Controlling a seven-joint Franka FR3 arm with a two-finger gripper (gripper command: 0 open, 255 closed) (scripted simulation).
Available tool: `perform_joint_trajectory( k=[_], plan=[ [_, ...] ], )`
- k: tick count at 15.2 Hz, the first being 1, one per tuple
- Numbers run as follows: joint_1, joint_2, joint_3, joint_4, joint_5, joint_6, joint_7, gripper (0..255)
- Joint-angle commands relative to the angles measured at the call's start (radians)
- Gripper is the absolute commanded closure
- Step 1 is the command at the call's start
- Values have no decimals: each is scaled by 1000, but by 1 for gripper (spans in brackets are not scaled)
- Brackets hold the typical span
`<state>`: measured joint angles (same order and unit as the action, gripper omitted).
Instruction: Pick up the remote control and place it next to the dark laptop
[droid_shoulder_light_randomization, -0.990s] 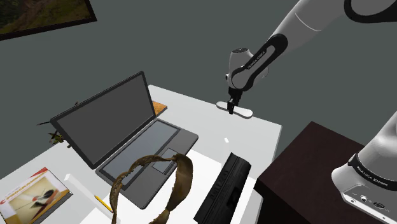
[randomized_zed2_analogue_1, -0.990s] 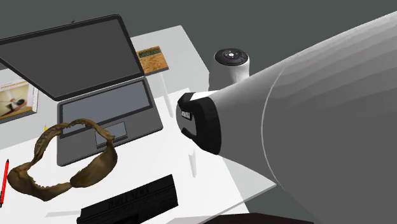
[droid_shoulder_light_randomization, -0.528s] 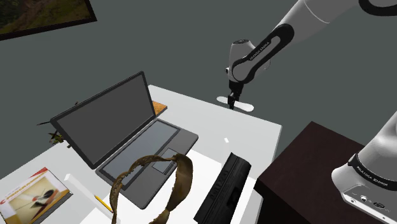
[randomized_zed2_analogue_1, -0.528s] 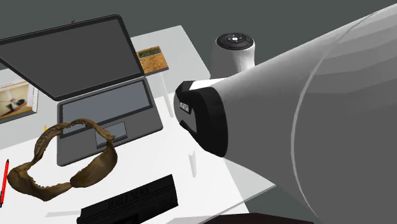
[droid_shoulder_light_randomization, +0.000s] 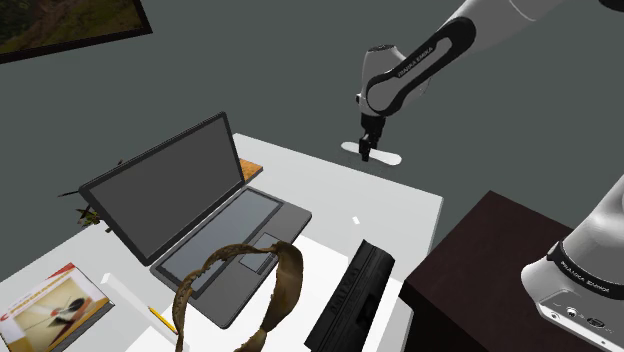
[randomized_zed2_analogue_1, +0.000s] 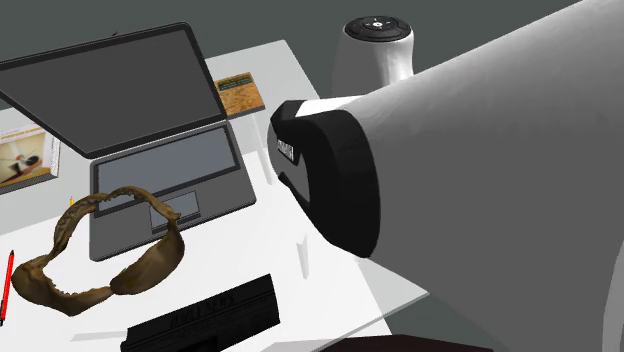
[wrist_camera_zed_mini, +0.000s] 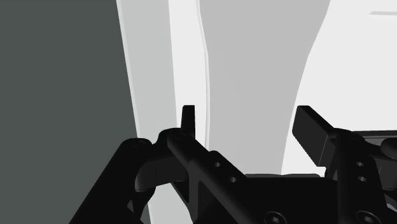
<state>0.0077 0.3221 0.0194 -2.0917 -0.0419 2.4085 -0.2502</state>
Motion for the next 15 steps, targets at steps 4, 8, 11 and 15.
perform_joint_trajectory(
  k=[4, 8, 11, 15],
  plan=[
    [1, -46, 2, 10, 3, -57, -1, 255],
    [0, -80, 3, 23, 5, -103, -3, 255],
    [0, -104, 3, 35, 7, -139, -5, 255],
    [0, -133, 4, 54, 9, -187, -7, 255]
  ],
)
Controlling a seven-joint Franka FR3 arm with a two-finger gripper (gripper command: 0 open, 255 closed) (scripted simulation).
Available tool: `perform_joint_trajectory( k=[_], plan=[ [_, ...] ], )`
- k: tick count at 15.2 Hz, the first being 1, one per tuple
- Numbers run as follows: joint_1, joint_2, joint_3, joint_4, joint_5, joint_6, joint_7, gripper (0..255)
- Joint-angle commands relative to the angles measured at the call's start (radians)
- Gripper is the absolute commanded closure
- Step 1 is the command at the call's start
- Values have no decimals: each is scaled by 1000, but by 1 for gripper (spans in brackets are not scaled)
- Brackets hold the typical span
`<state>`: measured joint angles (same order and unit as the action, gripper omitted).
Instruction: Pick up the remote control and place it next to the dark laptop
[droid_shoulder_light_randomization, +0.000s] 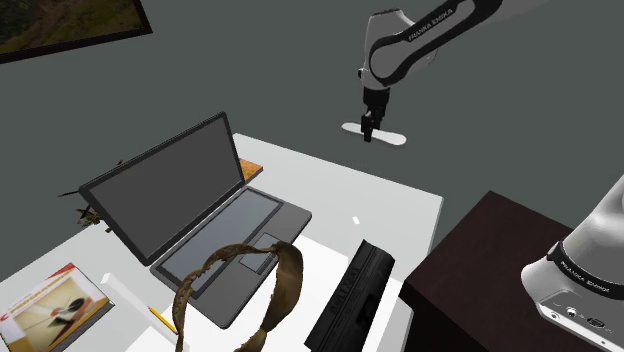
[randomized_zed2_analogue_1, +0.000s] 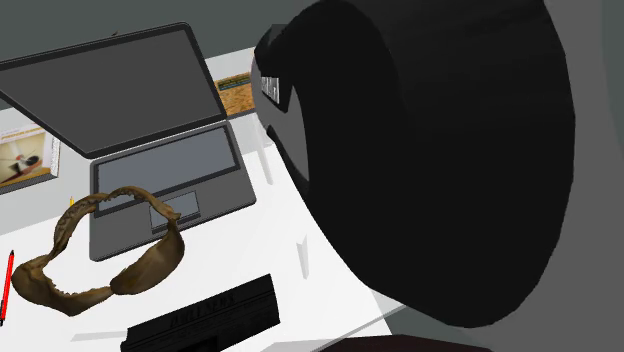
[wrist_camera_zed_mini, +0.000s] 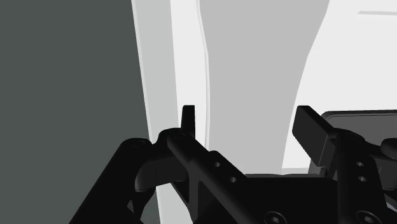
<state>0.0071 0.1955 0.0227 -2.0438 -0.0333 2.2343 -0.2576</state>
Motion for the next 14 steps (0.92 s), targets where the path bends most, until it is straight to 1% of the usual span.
perform_joint_trajectory(
  k=[1, 14],
  plan=[
    [1, -13, 1, 12, 1, -25, 0, 255],
    [0, -86, 2, 100, 6, -186, -6, 255]
  ],
)
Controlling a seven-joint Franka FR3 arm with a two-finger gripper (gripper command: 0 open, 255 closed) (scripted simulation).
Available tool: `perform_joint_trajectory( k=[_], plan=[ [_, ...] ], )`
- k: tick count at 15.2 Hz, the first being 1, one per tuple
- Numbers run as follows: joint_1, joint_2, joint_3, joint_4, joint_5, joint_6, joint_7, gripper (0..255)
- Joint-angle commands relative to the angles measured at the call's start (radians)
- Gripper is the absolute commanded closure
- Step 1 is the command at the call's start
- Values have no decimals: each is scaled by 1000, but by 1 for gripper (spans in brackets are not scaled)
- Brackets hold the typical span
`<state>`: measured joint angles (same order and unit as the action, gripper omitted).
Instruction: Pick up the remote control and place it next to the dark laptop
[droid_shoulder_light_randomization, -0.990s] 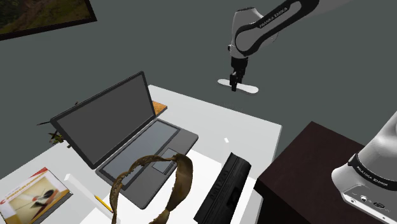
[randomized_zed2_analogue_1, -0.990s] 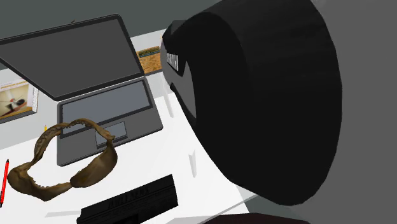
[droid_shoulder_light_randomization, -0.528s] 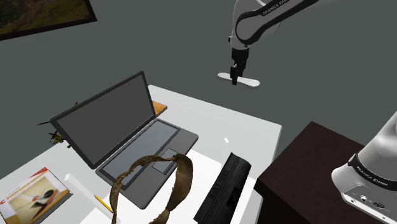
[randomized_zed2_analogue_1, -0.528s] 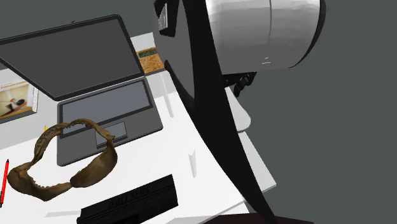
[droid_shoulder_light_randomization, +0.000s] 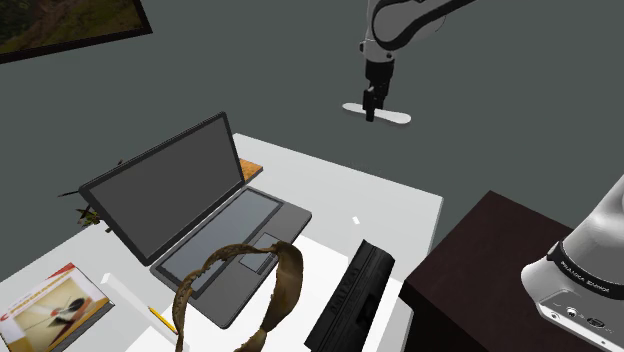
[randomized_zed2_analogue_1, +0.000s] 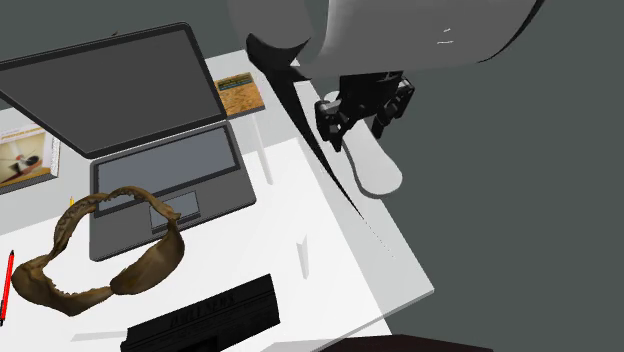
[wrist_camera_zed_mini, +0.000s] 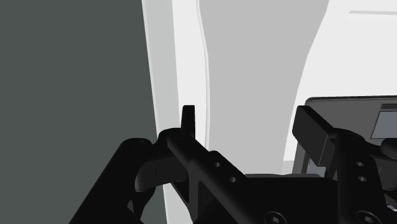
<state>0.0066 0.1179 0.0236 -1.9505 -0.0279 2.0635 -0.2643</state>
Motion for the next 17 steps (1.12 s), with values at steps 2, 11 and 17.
perform_joint_trajectory(
  k=[2, 11, 17],
  plan=[
    [1, -16, 1, 24, 1, -41, 0, 255],
    [1, -44, 1, 112, 3, -156, -3, 255],
    [13, -57, 12, 160, 3, -218, 19, 255]
  ],
)
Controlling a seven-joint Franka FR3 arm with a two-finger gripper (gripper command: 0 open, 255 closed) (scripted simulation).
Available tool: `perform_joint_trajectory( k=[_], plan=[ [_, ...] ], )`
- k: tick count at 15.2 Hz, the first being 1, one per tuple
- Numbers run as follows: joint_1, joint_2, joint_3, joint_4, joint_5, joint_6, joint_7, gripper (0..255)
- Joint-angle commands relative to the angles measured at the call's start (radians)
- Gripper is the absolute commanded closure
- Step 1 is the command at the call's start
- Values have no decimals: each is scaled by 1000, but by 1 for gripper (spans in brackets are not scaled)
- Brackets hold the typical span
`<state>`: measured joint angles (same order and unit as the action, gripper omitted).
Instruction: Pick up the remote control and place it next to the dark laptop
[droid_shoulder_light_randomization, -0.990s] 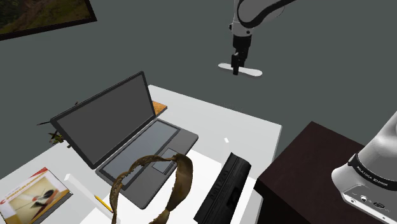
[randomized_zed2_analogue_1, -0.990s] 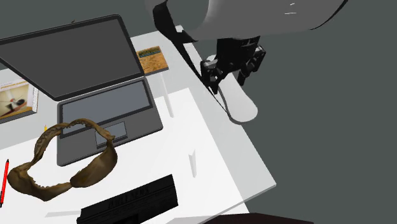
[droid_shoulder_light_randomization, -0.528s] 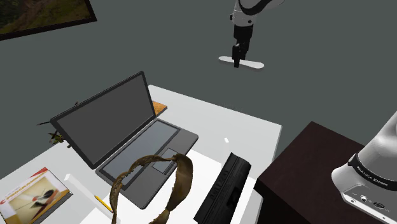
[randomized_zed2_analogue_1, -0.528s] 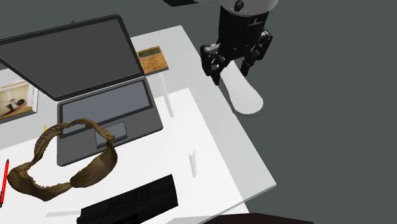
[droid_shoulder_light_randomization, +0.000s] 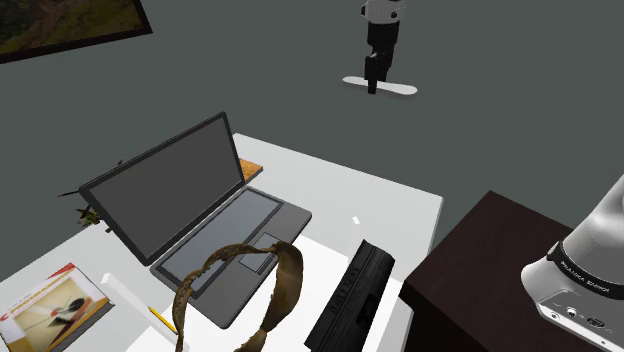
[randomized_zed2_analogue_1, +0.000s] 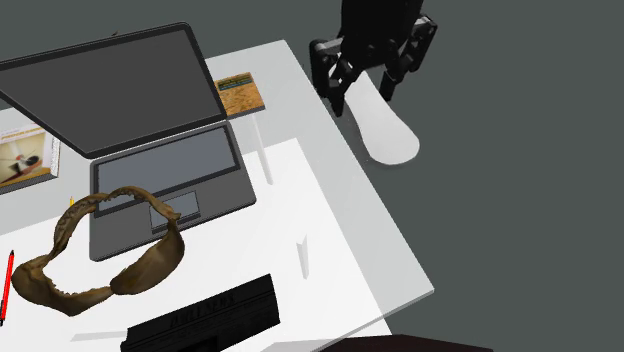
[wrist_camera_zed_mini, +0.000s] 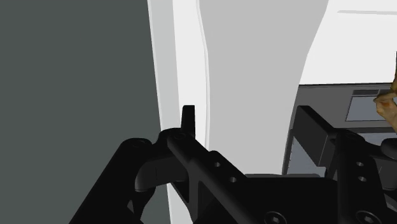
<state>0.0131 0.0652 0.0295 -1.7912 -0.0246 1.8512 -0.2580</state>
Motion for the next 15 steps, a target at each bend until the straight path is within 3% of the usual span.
perform_joint_trajectory(
  k=[1, 15],
  plan=[
    [19, -9, 17, -5, 0, -6, 35, 255],
    [191, 26, 169, 44, -13, -27, 362, 255]
  ],
)
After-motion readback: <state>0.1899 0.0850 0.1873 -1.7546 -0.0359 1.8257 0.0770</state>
